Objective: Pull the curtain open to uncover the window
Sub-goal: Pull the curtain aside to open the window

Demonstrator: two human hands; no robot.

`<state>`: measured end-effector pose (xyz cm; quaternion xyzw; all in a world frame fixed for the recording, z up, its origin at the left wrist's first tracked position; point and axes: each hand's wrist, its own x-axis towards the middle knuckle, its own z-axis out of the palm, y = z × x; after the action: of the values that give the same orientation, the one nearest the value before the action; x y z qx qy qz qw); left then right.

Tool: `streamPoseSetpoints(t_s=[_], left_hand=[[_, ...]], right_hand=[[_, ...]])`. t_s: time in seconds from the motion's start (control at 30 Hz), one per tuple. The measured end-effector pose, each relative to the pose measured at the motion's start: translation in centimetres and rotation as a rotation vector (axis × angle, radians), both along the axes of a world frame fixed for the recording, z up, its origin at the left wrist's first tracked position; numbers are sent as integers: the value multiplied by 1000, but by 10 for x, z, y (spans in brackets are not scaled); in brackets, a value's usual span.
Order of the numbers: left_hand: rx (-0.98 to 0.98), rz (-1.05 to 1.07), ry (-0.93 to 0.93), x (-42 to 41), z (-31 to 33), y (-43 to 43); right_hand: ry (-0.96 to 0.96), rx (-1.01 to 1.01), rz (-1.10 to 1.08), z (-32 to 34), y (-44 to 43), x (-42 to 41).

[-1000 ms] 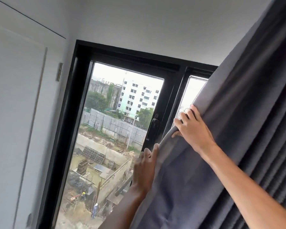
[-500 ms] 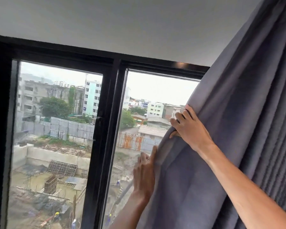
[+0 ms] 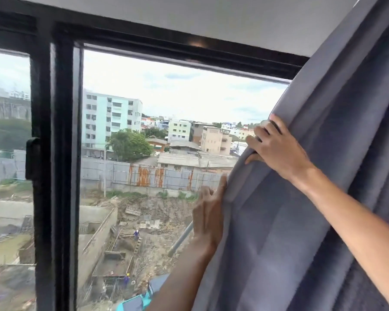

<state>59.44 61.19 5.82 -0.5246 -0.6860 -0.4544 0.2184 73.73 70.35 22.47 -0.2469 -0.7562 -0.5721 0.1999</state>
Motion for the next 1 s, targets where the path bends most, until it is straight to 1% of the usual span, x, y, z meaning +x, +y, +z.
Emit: streamPoseSetpoints(t_s=[0.1,0.17,0.3,0.43,0.57,0.7,0.83,1.0], left_hand=[[-10,-93,-29,33,1,39],[18,-83,-17,50,-11,65],[0,-199,-32,64,-17,85],[7,-270,-59,48,-15,109],[-11,-355,-76,43,2,117],[-26,-362,-98,36,17,122],[-30,-413,-143,26,7,128],[0,-456,-177,16,-4,132]], right_hand=[[10,-29,-52,-2,36,38],[10,-9,-74,-13,62,54],[9,-87,-100,-19,78,73],[31,-99,-94,-18,94,63],[62,-127,-71,0,101,60],[43,-147,-96,15,105,54],[19,-137,-80,12,112,39],[30,-176,-81,3,115,24]])
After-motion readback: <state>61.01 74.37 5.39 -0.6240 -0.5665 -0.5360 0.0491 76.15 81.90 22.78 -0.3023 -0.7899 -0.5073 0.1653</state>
